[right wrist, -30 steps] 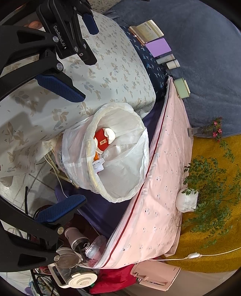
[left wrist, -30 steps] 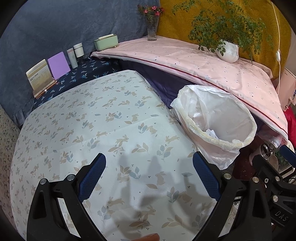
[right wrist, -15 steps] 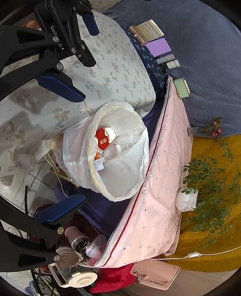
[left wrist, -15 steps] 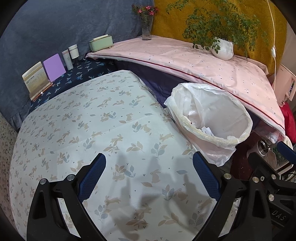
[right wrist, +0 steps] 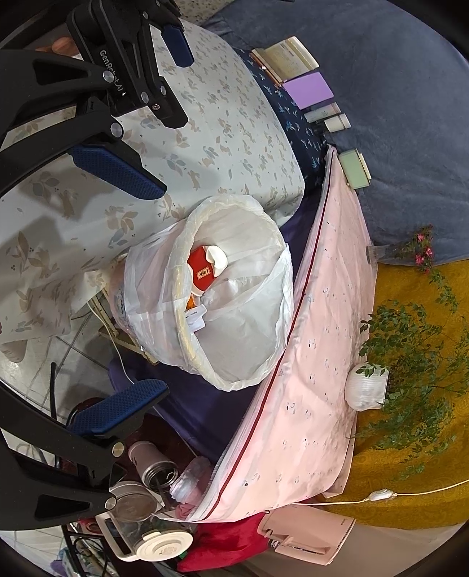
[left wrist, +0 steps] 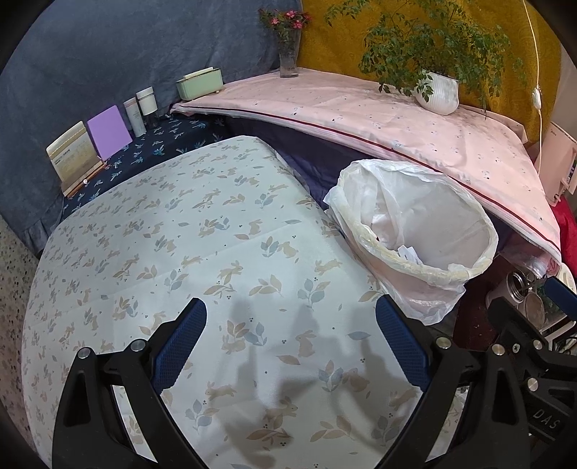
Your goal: Collect trash
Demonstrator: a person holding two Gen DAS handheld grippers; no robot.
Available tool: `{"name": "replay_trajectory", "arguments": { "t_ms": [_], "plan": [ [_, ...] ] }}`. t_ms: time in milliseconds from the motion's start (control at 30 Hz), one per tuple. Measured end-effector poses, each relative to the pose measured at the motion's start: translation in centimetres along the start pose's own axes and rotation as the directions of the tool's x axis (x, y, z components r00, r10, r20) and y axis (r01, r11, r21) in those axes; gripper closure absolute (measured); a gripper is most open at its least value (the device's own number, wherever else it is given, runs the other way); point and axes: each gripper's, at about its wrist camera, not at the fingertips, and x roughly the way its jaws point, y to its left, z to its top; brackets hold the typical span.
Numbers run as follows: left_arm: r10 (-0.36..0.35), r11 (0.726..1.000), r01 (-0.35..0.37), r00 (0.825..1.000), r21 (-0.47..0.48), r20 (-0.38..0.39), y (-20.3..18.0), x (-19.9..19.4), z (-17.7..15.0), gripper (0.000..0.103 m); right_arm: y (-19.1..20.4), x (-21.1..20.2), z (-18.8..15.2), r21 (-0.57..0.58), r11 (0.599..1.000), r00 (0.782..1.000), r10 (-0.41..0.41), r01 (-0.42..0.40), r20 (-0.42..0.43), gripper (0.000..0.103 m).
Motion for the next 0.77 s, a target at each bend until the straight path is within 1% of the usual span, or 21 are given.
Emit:
{"name": "replay_trajectory", "arguments": {
  "t_ms": [400,767],
  "plan": [
    [-0.002,1.000,0.002,1.000,0.014,0.003,-0.25,0.05,-0.02,0.013,-0.09,0.04,0.00,0.001,1.000,1.000,-0.001,0.001,0.000,0.007],
    [-0.026,0.999,0.026,1.000,0.023,0.004,-0.49,0.24,-0.10,0.013,-0.37,0.13,-0.02,0.007,1.000,1.000,-0.003,0.003,-0.001,0.007]
  ]
}}
